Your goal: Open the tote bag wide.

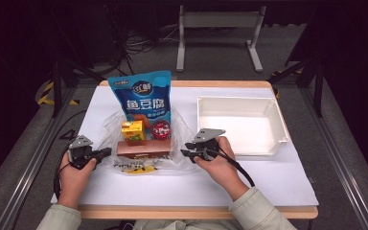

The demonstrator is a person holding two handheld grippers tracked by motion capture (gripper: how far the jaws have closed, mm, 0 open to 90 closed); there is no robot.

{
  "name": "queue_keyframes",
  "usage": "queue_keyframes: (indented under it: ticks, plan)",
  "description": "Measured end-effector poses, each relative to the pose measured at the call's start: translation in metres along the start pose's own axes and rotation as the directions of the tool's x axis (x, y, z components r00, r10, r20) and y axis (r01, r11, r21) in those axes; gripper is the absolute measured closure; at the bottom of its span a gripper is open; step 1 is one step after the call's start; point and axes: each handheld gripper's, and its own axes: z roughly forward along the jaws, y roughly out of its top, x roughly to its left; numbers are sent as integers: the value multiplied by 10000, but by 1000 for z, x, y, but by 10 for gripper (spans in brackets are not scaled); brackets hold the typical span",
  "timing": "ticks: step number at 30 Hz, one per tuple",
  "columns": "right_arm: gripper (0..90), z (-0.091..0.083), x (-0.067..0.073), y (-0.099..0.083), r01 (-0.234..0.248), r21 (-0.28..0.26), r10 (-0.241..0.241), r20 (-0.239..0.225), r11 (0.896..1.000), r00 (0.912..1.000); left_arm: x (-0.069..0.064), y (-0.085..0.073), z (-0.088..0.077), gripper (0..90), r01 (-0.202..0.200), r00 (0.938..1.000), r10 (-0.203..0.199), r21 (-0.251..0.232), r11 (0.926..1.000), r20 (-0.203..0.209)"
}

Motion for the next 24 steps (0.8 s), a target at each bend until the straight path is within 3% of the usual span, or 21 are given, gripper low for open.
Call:
queue_keyframes:
  ticks: [3, 12, 21, 24]
  plan:
    - [618, 0, 9, 6, 237, -458, -250, -273, 9987, 9993, 0, 0, 0, 881, 13, 10000, -13, -22, 10000, 32]
    - [580, 20, 12, -1, 312, 117, -309, -192, 9994, 9993, -1, 0, -1, 877, -52, 9999, 53, -94, 9999, 100]
    - [728, 26, 12, -3, 255, 652, -237, -282, 9975, 9993, -2, 1, -1, 868, -84, 9998, 87, -158, 9998, 163]
    - [849, 28, 11, -4, 227, 867, -196, -362, 9960, 9992, -2, 1, -1, 867, -151, 9997, 154, -192, 9997, 201]
